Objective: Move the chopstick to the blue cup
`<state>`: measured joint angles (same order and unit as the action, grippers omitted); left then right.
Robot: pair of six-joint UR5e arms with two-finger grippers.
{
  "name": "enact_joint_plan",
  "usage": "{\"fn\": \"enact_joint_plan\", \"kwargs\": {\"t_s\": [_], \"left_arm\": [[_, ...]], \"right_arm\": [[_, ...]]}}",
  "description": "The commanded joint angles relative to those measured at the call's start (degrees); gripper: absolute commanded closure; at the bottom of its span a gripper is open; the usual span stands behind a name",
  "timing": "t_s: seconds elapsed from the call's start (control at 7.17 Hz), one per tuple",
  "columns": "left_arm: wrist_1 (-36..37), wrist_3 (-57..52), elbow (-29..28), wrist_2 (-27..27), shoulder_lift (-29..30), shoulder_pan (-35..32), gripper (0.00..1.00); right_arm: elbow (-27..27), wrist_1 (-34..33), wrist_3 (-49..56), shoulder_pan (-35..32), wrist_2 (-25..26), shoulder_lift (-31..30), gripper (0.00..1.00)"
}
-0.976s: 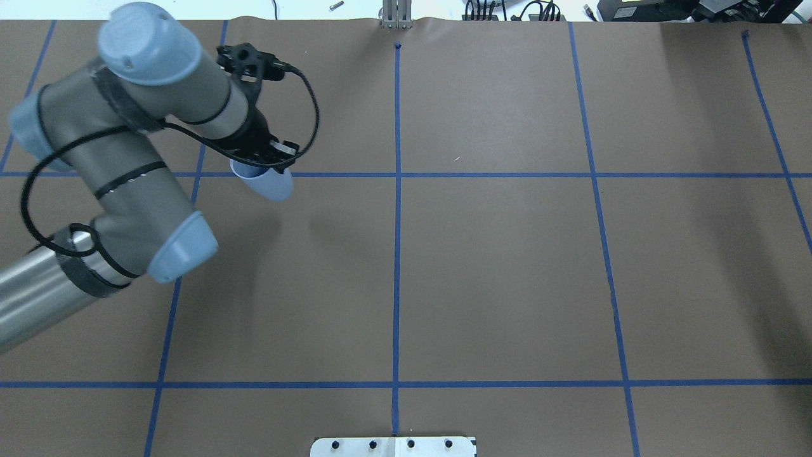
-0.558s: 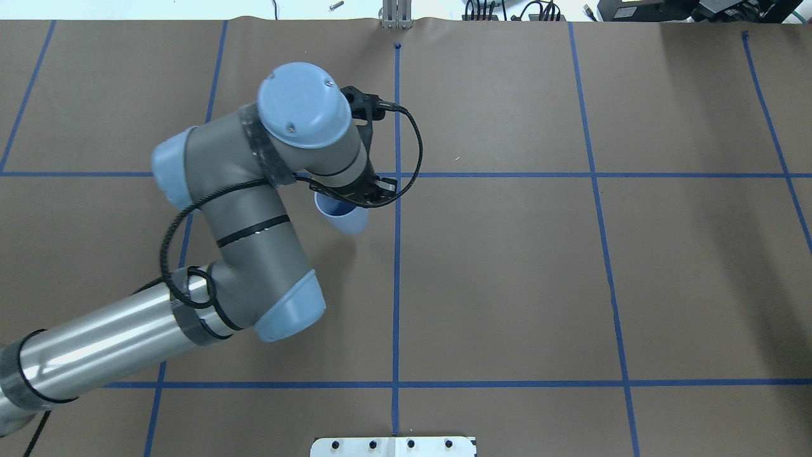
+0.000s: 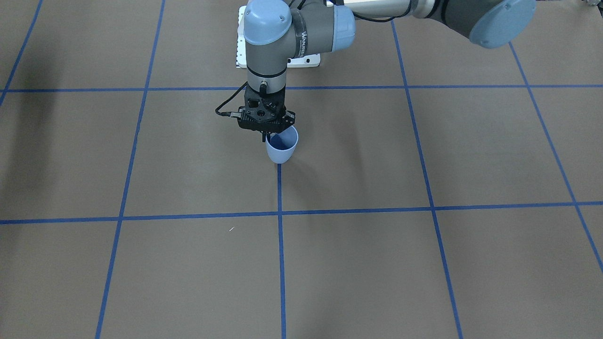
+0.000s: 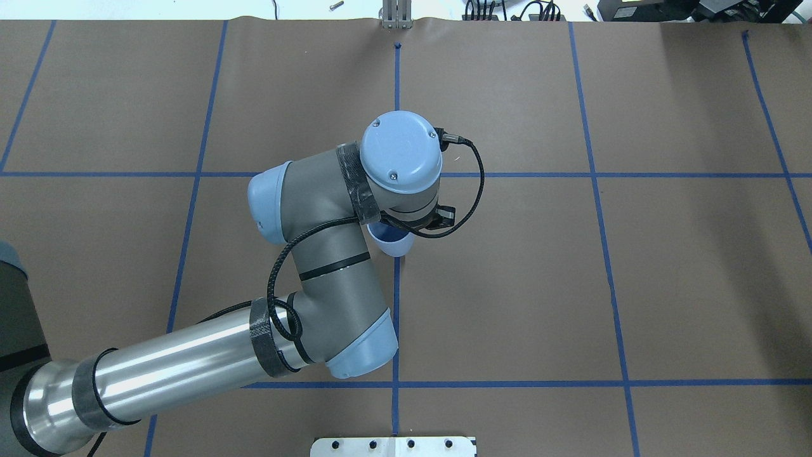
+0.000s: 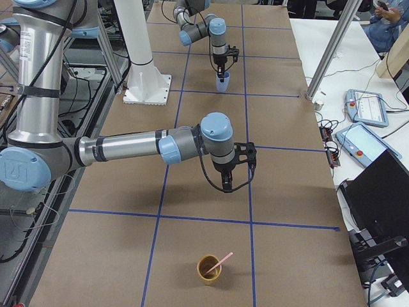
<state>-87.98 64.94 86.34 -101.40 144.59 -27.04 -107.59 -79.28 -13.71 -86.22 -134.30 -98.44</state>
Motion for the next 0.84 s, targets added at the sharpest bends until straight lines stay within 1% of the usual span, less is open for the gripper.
{"fn": "enact_joint_plan", "kwargs": {"t_s": [0.0,0.42,0.56,0.7], "left_arm": [[0.0,0.1,-0.2,2.3,-0.2,0.8,1.00],[-0.1,0.1,-0.3,2.7,-0.3,2.2,1.00],[-0.1,-0.1,-0.3,2.7,-0.3,2.3,0.87],[-0.1,-0.1,-0.1,2.7,-0.3,2.3,0.59]], "right_arm": [[0.0,0.0,0.0,0.0,0.0,0.1,0.00],[0.1,-0.1,0.0,0.0,-0.1,0.0,0.00],[0.3,0.0,0.1,0.0,-0.1,0.1,0.00],[0.3,-0.1,0.0,0.0,-0.2,0.2,0.00]]}}
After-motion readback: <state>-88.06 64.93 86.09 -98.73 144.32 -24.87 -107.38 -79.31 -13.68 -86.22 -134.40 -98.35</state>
